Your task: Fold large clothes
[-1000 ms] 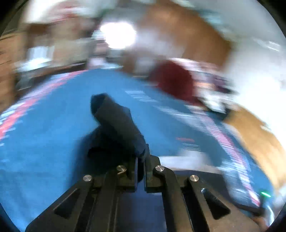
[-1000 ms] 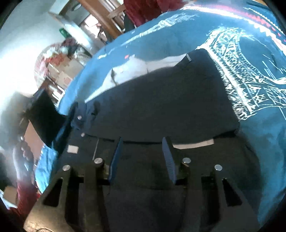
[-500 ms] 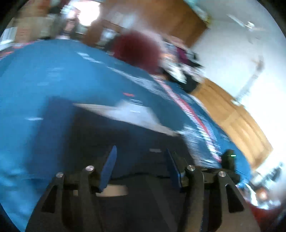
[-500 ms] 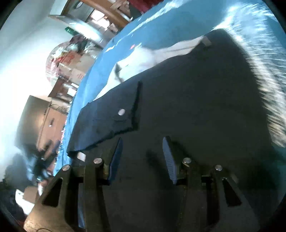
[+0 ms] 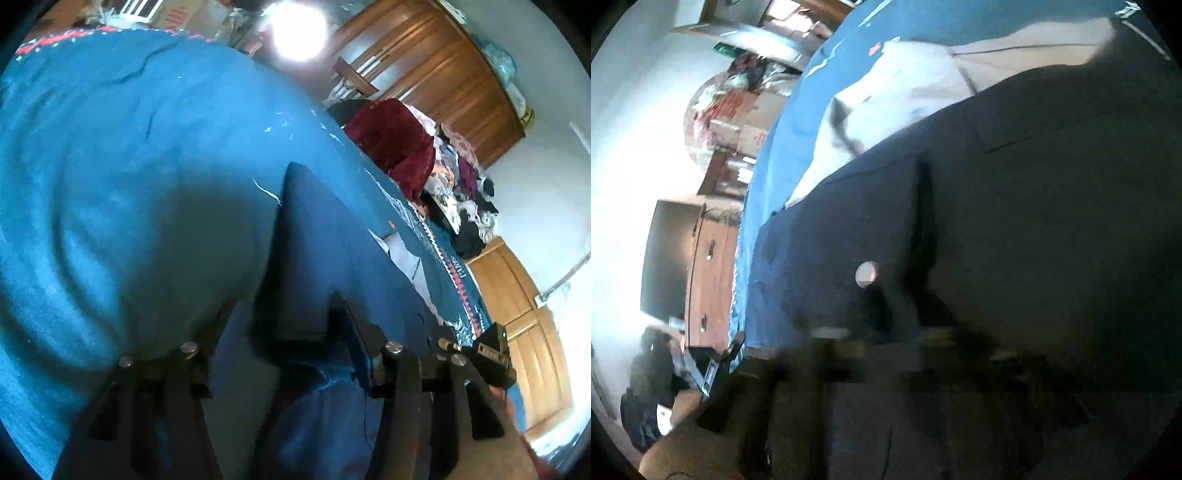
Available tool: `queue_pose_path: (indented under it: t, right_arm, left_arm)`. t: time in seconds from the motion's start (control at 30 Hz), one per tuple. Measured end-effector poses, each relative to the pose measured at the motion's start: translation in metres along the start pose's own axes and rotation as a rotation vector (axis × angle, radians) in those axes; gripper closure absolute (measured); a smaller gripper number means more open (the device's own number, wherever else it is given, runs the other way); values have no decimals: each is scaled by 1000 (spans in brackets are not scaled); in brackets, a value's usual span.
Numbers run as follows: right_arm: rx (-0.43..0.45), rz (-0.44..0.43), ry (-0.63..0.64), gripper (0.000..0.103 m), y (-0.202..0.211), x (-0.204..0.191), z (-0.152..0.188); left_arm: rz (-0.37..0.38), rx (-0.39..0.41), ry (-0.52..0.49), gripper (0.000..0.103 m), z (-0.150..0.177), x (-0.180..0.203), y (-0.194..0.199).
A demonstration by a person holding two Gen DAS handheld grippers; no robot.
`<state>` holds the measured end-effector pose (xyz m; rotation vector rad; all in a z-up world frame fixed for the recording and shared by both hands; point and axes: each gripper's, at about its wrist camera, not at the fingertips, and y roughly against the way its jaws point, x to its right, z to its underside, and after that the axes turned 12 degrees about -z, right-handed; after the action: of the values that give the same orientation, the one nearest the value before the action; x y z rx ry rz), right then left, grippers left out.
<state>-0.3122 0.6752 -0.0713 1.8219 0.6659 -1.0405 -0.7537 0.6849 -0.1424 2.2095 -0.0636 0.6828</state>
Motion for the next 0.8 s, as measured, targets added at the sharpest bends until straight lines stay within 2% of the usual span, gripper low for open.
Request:
queue_pose_path:
  t: [0.13,0.23,0.37,0.5,0.6,0.63,0.67,0.73,0.8]
  right_arm:
    - [123,-35,91,101,58,-23,9]
    - [193,32,144,101,106,-23,17]
    - [226,78,107,101,138,1,24]
    - [226,108,95,101,142,16,24]
    - [228,122,97,101,146,25,25]
    - [232,127,94,101,147,28,25]
    - [233,133,92,101,148,31,26]
    - [231,163,86,101,150,38,28]
    - [226,187,84,101,154,43,30]
  left_arm:
    - [16,32,26,44,5,-7,26]
    - [8,62,40,41,1,-8,39]
    - [-55,63,-8,41,-3,0,39]
    - [-117,62,-155,41,-11,40,34]
    - [-151,37,-319,39,-12,86,22]
    - [-193,-12,-395,34,-7,99,9]
    - [-224,-48,-438,33,-4,104,-2]
    - [-318,-171,-504,34,8,105,-35]
    - [-339,-166,-518,34,10,108,-35]
